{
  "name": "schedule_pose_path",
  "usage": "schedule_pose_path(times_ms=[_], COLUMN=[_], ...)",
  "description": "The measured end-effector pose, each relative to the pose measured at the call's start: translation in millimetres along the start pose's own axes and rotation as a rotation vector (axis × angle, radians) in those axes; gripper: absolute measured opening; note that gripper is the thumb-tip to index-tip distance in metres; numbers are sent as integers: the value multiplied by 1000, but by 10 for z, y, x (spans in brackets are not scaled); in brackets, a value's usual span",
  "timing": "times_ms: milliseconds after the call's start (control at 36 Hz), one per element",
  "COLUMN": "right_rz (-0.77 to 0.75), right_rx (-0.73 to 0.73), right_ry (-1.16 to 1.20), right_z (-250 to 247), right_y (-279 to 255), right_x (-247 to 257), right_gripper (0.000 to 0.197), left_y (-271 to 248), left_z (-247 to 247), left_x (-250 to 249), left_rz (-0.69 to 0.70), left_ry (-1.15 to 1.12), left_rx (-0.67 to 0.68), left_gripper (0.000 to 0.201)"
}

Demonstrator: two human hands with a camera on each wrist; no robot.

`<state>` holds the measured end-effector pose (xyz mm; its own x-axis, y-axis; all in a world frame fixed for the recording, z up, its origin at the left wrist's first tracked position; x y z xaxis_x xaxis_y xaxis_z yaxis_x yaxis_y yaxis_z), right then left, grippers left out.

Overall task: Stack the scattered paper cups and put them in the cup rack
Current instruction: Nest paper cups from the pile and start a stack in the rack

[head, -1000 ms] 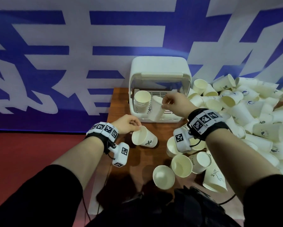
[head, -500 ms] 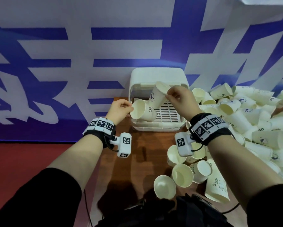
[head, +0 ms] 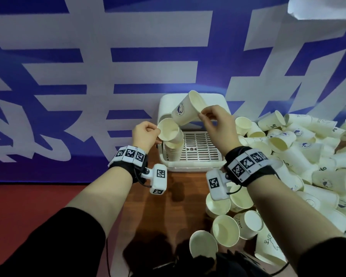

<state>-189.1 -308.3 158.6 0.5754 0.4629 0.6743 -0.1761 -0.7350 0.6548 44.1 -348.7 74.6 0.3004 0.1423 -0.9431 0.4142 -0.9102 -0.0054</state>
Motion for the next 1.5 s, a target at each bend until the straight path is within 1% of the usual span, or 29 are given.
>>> schedule_pose_path(times_ms=[83, 194, 361, 500, 667, 778, 833, 972, 1111, 1278, 1389, 1500], right_rz=[7, 17, 28, 19, 35, 19, -22, -110, -225, -215, -196, -187], right_rx=[13, 70, 129, 114, 53, 171, 222, 276, 401, 530, 548, 571], right_ry=[17, 48, 21, 11, 39, 12, -29, -111, -204, -238, -229, -240], right_z=[35, 115, 231, 246, 215, 329, 386, 474, 690, 929, 998, 1035], right_y=[-14, -78, -175, -199, -157, -194, -231, -281, -367, -443, -453, -475], right_x=[-25, -87, -173, -199, -186, -184, -180, -148, -113, -242, -299, -370], right_gripper=[7, 7, 8, 8, 8, 10, 10, 11, 11, 15, 15, 10], left_y=[15, 47, 93, 104, 127, 141, 139, 136, 129, 183, 233, 232], left_z=[20, 47, 106, 162, 223, 252, 266, 297, 397, 477, 490, 526], left_x=[40, 97, 188, 290, 325, 325, 325, 349, 386, 537, 612, 632], left_rz=[-2, -4, -19, -47, -28, -20, -10, 8, -28, -102, -149, -157], left_ry=[40, 78, 95, 95, 92, 73, 61, 52, 21, 20, -14, -33], left_rx=[8, 11, 35, 58, 89, 110, 122, 148, 194, 219, 229, 269], left_gripper=[10, 10, 6, 7, 9, 9, 8, 4, 5, 12, 12, 11])
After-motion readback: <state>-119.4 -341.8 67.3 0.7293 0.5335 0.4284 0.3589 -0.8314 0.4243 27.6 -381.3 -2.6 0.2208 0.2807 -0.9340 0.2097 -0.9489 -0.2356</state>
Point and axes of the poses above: each hand's wrist, its own y-axis towards the middle knuckle, its own z-axis out of the palm, x = y × z, the point moved 8 cm from there along y, towards the middle knuckle, and after that the axes turned 11 degrees about -x, right-handed, at the moved point
